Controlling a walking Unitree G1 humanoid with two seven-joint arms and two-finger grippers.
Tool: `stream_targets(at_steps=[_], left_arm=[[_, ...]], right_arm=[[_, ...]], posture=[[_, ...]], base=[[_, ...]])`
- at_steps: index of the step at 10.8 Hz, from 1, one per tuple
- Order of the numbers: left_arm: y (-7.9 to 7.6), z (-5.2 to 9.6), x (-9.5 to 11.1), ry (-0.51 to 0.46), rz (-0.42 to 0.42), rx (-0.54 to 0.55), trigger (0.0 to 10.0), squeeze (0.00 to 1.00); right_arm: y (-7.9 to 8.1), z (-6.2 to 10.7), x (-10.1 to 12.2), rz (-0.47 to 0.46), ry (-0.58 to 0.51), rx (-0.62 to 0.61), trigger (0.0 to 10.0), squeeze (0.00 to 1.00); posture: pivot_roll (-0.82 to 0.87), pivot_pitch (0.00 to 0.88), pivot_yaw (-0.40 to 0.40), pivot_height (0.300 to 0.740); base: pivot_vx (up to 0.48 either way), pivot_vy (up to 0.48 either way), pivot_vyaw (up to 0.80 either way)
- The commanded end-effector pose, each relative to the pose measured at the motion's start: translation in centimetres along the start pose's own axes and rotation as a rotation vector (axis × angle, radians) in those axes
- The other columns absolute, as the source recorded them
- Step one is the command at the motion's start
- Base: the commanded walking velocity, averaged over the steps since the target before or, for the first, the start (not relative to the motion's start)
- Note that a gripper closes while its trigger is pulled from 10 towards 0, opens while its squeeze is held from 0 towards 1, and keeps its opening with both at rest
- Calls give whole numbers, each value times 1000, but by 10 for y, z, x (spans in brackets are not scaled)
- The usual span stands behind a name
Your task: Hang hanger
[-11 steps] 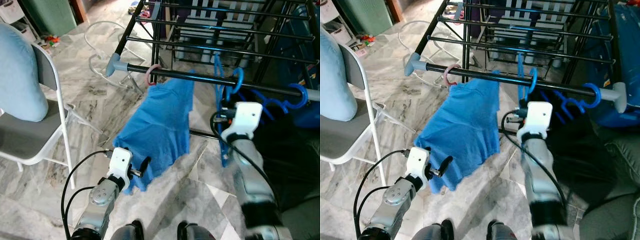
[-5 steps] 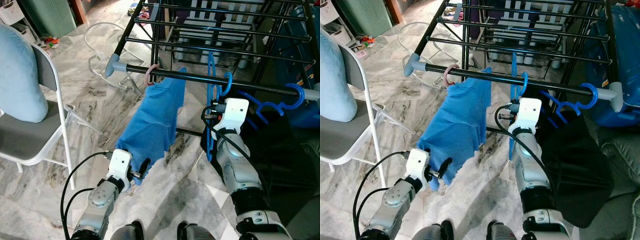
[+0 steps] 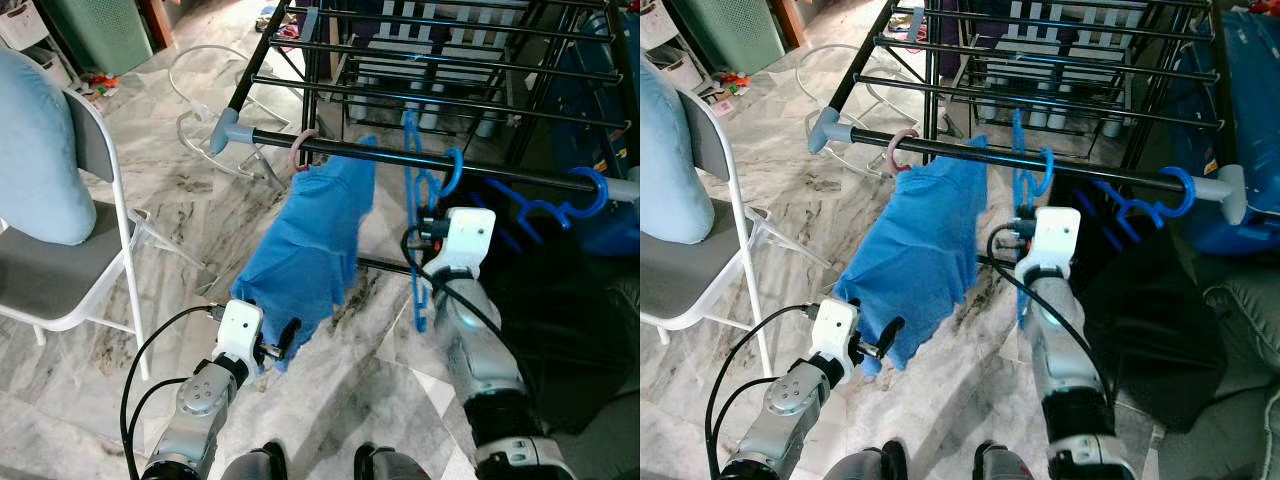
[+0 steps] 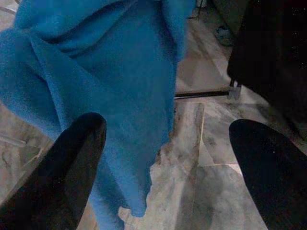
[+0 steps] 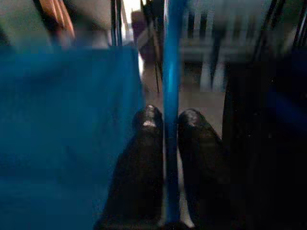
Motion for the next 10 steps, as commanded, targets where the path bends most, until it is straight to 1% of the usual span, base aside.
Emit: stream_targets(at_steps=[1, 2, 3, 6, 7, 8, 9, 10], left_arm=[[0, 2, -5, 25, -13, -7, 10000, 0], [0, 2, -6, 29, -12, -6, 10000, 0], [-1, 2, -7, 33, -11, -6, 10000, 0], [-1, 3, -9, 39, -4, 1, 10000, 0], [0, 3, -11, 50, -6, 7, 10000, 0], [0, 3, -13, 63, -17, 16, 10000, 0], [-1, 3, -13, 62, -22, 28, 10000, 0], [0, 3, -13, 59, -23, 57, 10000, 0]], right_arm=[[2, 7, -19, -1, 74, 14, 10000, 1000], [-1, 11, -19, 29, 63, 17, 10000, 1000], [-3, 14, -17, 39, 41, 25, 10000, 1000], [-13, 28, 2, 117, -88, 10, 10000, 1000], [-13, 32, 4, 111, -103, 25, 10000, 1000], [-14, 39, 4, 110, -117, 30, 10000, 1000], [-18, 45, 5, 129, -130, 16, 10000, 1000], [-22, 54, 12, 155, -159, 3, 10000, 1000]], posture=[[0, 202, 50, 740], [-1, 202, 48, 740], [-3, 202, 47, 740], [-7, 205, 42, 740], [-10, 205, 41, 740], [-16, 207, 40, 740], [-24, 211, 36, 740], [-29, 211, 34, 740]], base=[[0, 0, 0], [0, 0, 0], [0, 0, 0], [0, 0, 0], [0, 0, 0], [0, 0, 0], [0, 0, 0], [0, 0, 0]])
Point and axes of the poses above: a point about 5 cm out from each wrist's last joint towards the gripper, its own z axis pointing back from the gripper into the wrist, its own x axis along the axis of the wrist's last joint, y = z × x, the point moved 2 cm from there along -z, pointing out of the wrist towards the gripper, and after that the axes turned 6 degrees about z, right-handed, at the moved point
